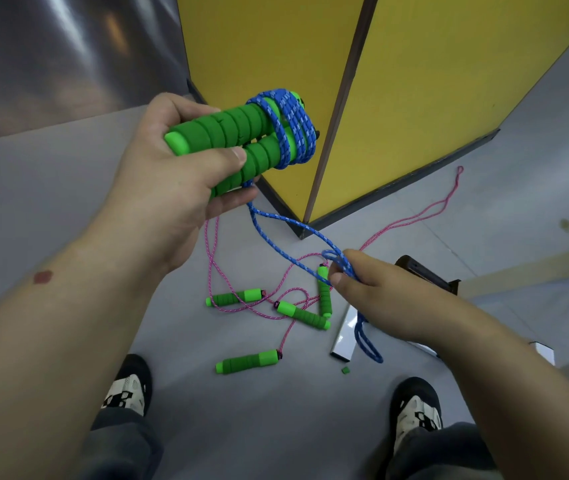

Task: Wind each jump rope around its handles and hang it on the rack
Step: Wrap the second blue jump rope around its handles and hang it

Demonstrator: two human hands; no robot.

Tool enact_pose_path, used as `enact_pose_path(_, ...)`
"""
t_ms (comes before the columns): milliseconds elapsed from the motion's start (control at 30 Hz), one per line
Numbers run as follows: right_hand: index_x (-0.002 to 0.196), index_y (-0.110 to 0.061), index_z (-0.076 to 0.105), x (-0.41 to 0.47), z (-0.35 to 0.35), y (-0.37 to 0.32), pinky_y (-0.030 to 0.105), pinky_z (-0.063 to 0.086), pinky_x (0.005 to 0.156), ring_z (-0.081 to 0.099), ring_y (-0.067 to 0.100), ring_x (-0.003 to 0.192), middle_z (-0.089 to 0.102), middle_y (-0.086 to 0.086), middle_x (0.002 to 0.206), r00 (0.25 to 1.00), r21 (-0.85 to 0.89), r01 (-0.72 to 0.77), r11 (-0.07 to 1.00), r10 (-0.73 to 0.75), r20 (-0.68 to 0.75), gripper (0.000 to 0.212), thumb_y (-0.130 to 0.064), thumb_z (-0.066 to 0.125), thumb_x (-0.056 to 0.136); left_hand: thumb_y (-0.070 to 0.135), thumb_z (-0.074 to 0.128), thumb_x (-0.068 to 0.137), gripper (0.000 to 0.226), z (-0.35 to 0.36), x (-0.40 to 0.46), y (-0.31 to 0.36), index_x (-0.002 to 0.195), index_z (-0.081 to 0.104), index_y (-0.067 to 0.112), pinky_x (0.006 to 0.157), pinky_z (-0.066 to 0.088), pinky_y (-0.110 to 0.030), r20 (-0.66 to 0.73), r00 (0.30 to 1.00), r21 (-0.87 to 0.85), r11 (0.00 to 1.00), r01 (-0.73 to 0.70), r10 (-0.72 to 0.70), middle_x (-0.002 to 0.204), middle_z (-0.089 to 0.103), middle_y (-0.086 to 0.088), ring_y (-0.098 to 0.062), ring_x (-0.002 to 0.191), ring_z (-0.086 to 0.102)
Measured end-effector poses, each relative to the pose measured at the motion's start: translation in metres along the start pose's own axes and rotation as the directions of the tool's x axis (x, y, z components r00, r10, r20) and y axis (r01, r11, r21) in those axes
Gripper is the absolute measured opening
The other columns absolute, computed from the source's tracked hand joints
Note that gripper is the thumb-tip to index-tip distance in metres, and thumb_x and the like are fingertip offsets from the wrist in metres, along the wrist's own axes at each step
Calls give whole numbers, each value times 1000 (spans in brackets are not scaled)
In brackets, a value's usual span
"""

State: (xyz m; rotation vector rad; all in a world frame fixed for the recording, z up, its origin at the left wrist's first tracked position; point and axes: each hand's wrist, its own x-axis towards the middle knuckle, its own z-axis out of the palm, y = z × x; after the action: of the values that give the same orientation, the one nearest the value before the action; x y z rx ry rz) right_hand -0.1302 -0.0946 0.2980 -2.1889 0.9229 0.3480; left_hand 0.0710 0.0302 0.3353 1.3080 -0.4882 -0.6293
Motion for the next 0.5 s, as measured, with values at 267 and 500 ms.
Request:
enact_pose_path(267,110,-13,60,-4,-3,-5,29,35,58,41,12,62,43,-2,69,999,131,-20,991,24,-33,33,-36,36,107,-7,67,92,33,5,-2,-3,99,56,24,75,64,-50,28,999,17,999,29,-29,134,59,-23,-43,98,75)
enact_pose_path(500,127,-28,55,11,2,14,35,49,93,55,19,112,55,0,127,995,-205,-67,976,50,-89,30,-22,57,97,-9,65,92,32,6,-6,4,103,55,19,75,64,-53,81,993,-31,995,92,-89,132,60,-28,-47,88,76)
